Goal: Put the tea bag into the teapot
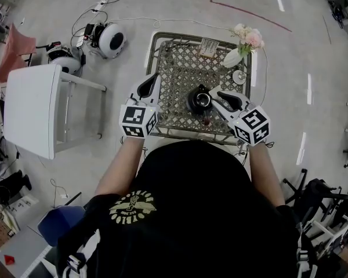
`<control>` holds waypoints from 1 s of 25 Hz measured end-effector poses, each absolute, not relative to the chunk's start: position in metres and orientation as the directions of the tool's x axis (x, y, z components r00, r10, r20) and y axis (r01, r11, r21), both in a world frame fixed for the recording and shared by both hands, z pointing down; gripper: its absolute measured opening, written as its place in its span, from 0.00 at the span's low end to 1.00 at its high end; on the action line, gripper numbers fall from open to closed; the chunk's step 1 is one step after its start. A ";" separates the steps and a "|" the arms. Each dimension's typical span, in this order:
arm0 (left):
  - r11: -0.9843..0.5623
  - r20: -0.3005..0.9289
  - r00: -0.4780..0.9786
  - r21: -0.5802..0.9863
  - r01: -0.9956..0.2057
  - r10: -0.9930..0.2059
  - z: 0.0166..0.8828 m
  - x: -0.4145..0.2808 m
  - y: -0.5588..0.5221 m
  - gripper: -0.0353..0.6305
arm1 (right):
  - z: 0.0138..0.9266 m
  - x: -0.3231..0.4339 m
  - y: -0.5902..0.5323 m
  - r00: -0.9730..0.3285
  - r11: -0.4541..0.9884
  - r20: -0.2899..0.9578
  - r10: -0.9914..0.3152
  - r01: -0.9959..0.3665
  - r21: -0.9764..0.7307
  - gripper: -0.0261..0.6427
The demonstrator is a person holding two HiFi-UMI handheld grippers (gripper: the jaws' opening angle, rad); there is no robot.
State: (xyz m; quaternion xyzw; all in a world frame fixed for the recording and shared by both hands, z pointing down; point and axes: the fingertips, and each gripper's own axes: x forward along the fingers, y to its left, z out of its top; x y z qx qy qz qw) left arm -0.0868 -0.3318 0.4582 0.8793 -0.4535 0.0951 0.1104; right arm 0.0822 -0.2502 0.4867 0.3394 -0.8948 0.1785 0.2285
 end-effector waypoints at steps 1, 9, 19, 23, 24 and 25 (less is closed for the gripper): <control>-0.564 0.268 0.570 0.107 -0.819 -0.776 0.458 -0.086 -0.331 0.05 | 0.488 0.083 -0.249 -0.667 0.707 0.533 -0.521 -0.687 -0.168 0.21; -0.563 0.277 0.568 0.103 -0.820 -0.775 0.458 -0.085 -0.320 0.05 | 0.481 0.085 -0.245 -0.668 0.710 0.484 -0.565 -0.693 -0.126 0.21; -0.573 0.252 0.571 0.075 -0.816 -0.781 0.443 -0.082 -0.311 0.05 | 0.441 0.121 -0.255 -0.588 0.598 0.307 -0.748 -0.798 -0.072 0.05; -0.571 0.229 0.569 0.063 -0.819 -0.790 0.429 -0.081 -0.311 0.05 | 0.423 0.142 -0.252 -0.554 0.557 0.245 -0.796 -0.828 -0.064 0.06; -0.568 0.221 0.566 0.062 -0.821 -0.794 0.425 -0.082 -0.311 0.05 | 0.418 0.147 -0.251 -0.547 0.548 0.233 -0.804 -0.834 -0.063 0.05; -0.565 0.212 0.564 0.063 -0.823 -0.798 0.420 -0.082 -0.311 0.05 | 0.414 0.152 -0.249 -0.539 0.540 0.223 -0.812 -0.839 -0.061 0.05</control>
